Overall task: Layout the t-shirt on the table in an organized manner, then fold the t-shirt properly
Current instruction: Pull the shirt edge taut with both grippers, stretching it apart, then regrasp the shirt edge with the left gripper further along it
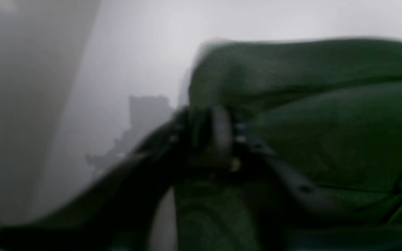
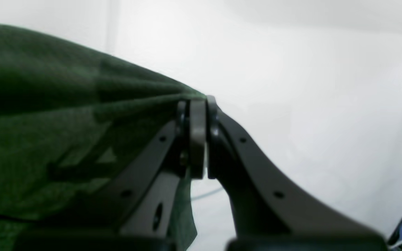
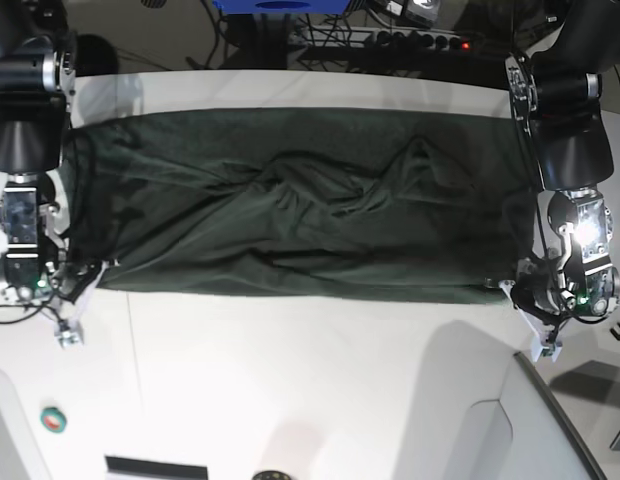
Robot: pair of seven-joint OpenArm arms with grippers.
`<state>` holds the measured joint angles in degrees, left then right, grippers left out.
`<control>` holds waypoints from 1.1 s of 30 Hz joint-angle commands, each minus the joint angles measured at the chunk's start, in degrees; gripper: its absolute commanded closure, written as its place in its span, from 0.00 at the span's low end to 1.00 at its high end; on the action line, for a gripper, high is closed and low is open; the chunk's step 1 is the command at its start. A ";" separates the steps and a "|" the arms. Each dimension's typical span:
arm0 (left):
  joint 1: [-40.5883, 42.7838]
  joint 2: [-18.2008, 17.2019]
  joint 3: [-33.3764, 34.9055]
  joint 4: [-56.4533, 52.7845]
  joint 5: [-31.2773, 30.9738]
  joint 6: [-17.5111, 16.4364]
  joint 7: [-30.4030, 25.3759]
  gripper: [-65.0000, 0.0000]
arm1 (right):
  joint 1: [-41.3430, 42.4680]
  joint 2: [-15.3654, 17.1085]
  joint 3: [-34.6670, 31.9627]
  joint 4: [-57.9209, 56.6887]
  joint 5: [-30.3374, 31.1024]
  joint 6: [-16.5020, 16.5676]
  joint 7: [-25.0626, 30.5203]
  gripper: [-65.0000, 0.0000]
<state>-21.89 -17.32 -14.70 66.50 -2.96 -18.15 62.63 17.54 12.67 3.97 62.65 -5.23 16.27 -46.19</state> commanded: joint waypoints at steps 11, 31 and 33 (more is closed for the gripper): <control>-4.00 -0.39 -0.47 -2.02 0.19 0.26 -2.63 0.66 | 1.32 0.56 0.03 1.04 -0.26 -0.23 0.61 1.00; 15.87 1.37 0.15 -0.70 0.19 0.26 -9.40 1.00 | 1.32 0.65 0.03 1.04 -0.26 -0.14 0.70 1.00; 17.89 1.37 0.06 0.88 0.19 0.26 -9.40 1.00 | 1.32 0.65 0.30 1.04 -0.26 -0.14 0.70 1.00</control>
<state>-4.27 -15.46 -14.52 67.16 -3.01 -17.98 51.86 17.37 12.51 3.97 62.63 -5.21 16.29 -46.35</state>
